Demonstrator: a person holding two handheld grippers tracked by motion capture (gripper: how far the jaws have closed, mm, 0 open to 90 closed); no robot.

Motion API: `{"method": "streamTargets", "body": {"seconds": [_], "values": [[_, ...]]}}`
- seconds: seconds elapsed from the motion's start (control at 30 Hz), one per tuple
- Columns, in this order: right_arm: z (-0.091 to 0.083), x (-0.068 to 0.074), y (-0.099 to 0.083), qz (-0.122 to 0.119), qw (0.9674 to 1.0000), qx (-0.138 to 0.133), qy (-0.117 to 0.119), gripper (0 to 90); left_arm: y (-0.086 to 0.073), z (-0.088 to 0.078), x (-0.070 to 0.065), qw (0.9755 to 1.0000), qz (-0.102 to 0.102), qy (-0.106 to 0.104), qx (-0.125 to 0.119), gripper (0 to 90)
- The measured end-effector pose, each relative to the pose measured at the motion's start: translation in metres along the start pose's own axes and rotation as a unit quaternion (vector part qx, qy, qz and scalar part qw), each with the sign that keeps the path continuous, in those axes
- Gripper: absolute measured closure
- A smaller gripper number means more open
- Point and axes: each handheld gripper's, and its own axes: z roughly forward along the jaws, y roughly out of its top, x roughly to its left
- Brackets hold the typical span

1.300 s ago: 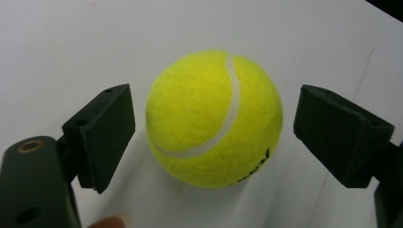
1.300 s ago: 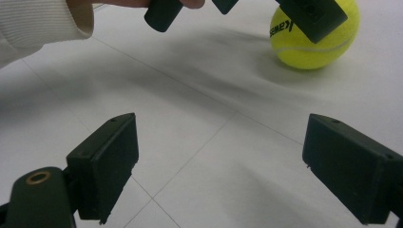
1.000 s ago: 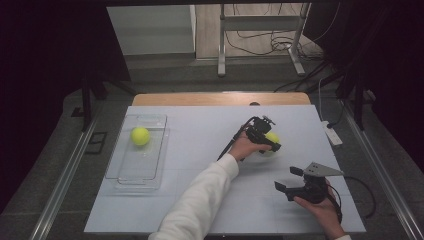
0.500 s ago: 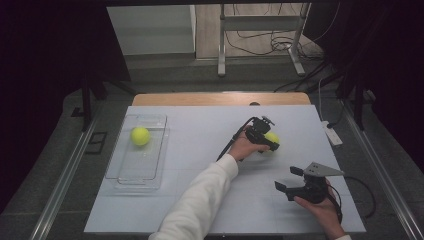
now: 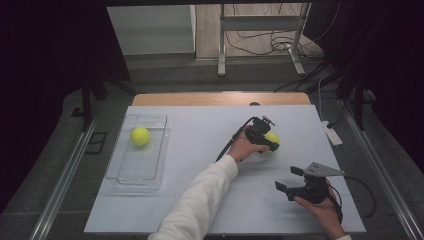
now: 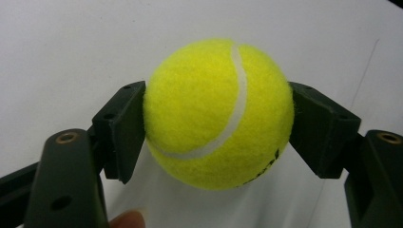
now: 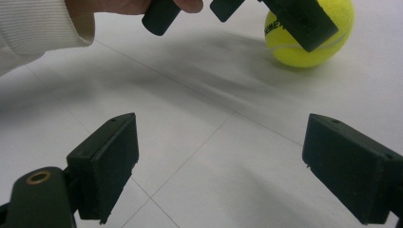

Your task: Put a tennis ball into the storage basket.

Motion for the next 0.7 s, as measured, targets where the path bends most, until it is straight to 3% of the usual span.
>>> {"method": "streamTargets", "body": {"seconds": [0.7], "values": [[0.001,0.0,0.0,-0.001,1.0,0.001,-0.001,12.6,-0.005,-0.015,0.0,0.9999,0.008,-0.002,-0.009,27.0]]}}
